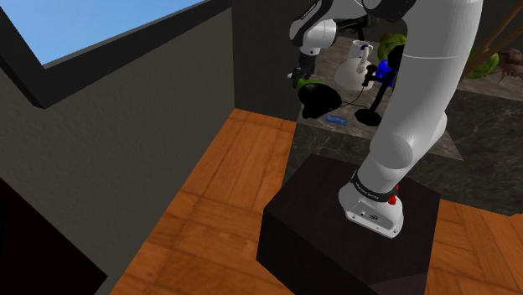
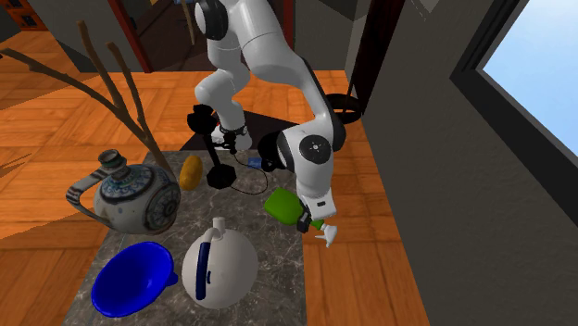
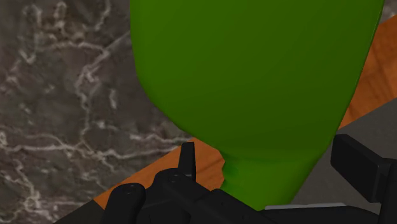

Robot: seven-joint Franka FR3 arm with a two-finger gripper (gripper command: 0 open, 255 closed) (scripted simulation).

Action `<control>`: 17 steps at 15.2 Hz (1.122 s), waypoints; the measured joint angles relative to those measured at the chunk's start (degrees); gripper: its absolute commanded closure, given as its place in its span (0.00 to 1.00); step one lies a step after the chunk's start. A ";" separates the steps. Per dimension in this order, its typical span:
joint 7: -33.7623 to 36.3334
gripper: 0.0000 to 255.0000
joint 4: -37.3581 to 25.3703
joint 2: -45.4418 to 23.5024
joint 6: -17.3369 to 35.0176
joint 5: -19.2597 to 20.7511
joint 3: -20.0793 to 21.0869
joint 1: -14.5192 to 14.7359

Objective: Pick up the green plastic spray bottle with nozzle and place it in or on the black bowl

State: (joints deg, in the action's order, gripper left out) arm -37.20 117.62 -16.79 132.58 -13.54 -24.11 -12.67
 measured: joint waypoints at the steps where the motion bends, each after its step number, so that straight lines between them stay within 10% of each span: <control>1: 0.00 0.00 0.00 -0.01 0.01 -0.01 0.00 0.00; 2: -0.01 1.00 0.00 -0.01 0.01 -0.01 0.00 0.00; 17: 0.86 1.00 -0.82 1.92 -2.53 1.35 -0.58 0.28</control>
State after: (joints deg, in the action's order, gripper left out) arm -36.33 116.80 -14.88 130.05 -12.18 -24.68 -12.39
